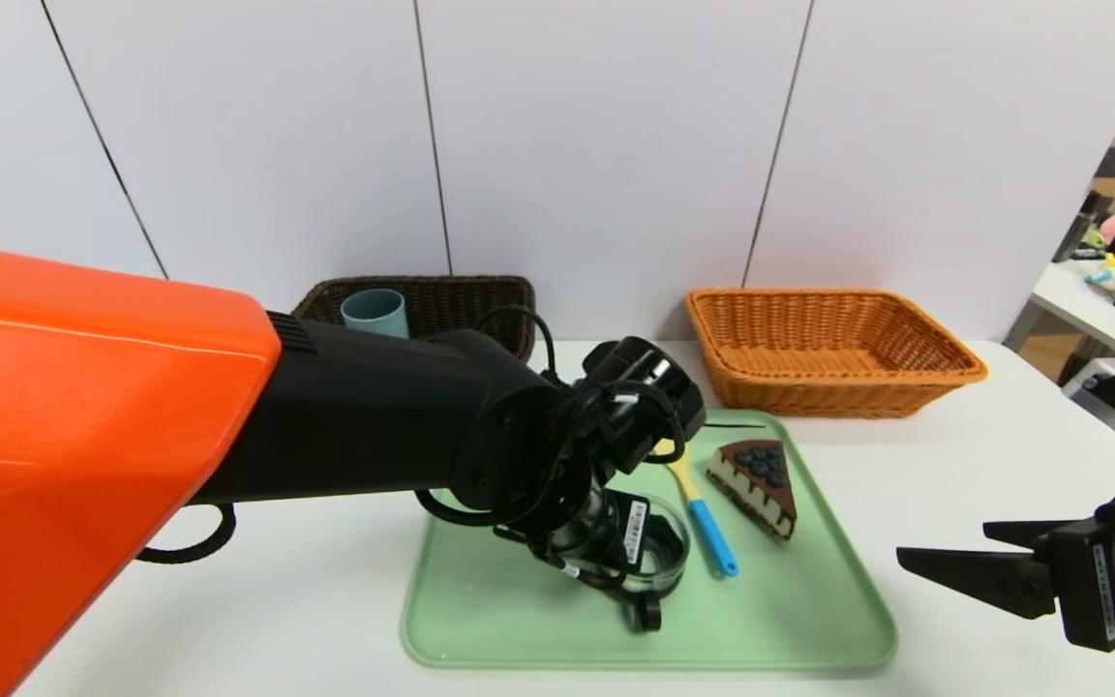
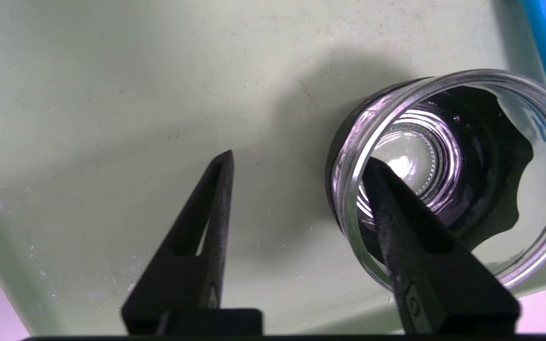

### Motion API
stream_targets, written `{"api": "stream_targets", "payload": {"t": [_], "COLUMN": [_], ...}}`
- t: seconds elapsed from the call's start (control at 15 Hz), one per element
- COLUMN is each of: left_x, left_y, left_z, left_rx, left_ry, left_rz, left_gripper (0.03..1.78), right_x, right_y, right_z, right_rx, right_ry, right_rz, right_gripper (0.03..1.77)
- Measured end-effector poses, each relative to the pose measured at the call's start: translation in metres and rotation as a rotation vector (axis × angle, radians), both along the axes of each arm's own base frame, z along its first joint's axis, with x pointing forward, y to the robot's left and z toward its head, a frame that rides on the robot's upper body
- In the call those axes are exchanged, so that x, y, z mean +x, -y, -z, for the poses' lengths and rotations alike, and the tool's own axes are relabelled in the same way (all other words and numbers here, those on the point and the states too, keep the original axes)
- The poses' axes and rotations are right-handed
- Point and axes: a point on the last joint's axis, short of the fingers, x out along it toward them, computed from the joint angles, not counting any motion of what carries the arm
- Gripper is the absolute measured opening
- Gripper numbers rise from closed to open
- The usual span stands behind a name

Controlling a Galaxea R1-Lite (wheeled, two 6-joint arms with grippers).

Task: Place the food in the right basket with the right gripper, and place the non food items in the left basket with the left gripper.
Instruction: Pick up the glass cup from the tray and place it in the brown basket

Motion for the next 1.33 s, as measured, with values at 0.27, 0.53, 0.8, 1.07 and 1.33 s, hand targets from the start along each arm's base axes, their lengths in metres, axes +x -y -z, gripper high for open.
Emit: {"api": "stream_targets", "payload": {"t": [0.27, 0.53, 0.8, 1.07, 1.33], "left_x": [-0.001, -0.005, -0.004, 0.008, 0.041], "left_y": [-0.001, -0.007, -0.037, -0.097, -0.137], "left_z": [0.0, -0.01, -0.059, -0.128, -0.152], "left_rx": [0.0, 0.001, -0.077, -0.126, -0.076], "left_ry": [-0.004, -0.003, 0.088, 0.29, 0.447], "left_rz": [0.003, 0.003, -0.033, -0.064, -0.112], "left_gripper": [0.12, 0.12, 0.11, 0.11, 0.11], "right_x": [0.001, 0.0, -0.002, -0.002, -0.002], "right_y": [0.0, 0.0, 0.001, 0.001, 0.001], "right_z": [-0.002, -0.002, -0.002, -0.002, -0.003], "right_rx": [0.001, 0.002, 0.002, 0.005, 0.005], "right_ry": [0.007, 0.008, 0.011, 0.014, 0.017], "right_rz": [0.001, 0.001, 0.002, -0.001, -0.001], "right_gripper": [1.7, 1.7, 1.7, 1.7, 1.7]}}
